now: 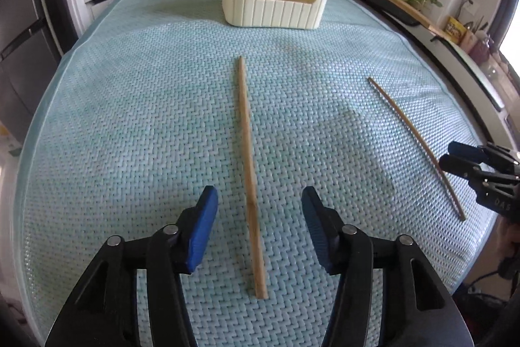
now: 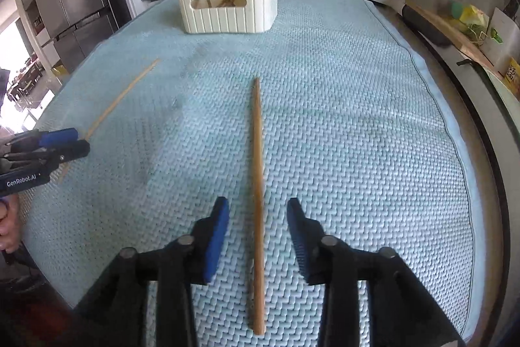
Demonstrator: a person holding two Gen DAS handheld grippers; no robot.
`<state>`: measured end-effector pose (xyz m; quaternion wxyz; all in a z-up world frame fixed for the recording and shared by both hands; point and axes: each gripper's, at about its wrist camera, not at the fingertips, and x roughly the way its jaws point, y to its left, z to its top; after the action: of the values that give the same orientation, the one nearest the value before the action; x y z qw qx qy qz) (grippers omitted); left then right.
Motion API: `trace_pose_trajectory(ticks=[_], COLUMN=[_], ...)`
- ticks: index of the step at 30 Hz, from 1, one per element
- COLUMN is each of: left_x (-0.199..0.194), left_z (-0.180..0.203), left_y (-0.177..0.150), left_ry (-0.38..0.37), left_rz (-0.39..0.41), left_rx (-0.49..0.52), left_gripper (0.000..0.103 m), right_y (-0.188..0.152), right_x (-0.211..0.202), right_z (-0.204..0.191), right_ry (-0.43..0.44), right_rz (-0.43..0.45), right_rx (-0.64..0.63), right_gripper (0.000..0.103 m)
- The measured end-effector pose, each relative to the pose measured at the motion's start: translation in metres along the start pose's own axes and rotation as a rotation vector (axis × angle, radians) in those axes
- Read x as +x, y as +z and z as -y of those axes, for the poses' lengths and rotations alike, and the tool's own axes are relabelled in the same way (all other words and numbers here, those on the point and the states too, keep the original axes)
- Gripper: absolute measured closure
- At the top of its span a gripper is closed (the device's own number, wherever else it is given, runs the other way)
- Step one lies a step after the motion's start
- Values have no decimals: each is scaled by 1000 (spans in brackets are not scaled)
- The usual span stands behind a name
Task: Organize utensils
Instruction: 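Grasp a chopstick with the left tool while the right tool grasps the other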
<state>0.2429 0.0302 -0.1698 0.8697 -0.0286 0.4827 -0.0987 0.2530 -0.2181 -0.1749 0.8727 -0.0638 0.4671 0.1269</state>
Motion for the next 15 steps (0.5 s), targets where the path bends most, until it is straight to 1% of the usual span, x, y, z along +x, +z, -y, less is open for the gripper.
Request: trace_pose_trajectory(ticks=[2, 4, 7, 9, 10, 12, 13, 14, 15], left_x=[2, 9, 26, 42, 52, 72, 81, 87, 87], left_z=[-8, -11, -6, 0, 1, 1, 0, -1, -2], left_y=[18, 38, 66, 83, 90, 98, 101, 103, 106], left_ry=[-35, -59, -14, -4, 14, 56, 73, 79, 76], left_rz=[-11, -27, -40, -64, -81, -121, -141, -150, -139], left_rx=[-16, 4, 69, 113, 130, 153, 156, 153, 148], left_gripper=[38, 32, 32, 33, 33, 34, 42, 46, 49], right_y=[17, 38, 64, 77, 81, 87, 90, 93, 95], right_x=[0, 10, 36, 54, 63, 79, 84, 85, 86], right_z=[2, 1, -6, -13, -16, -20, -20, -20, -20], right_ry=[24, 39, 32, 40, 40, 24, 16, 10, 11], right_rz=[16, 0, -32, -74, -90, -125, -128, -118, -119], right_rx=[6, -14, -71, -107, -122, -145, -147, -142, -138], right_gripper=[61, 61, 61, 61, 61, 61, 61, 64, 75])
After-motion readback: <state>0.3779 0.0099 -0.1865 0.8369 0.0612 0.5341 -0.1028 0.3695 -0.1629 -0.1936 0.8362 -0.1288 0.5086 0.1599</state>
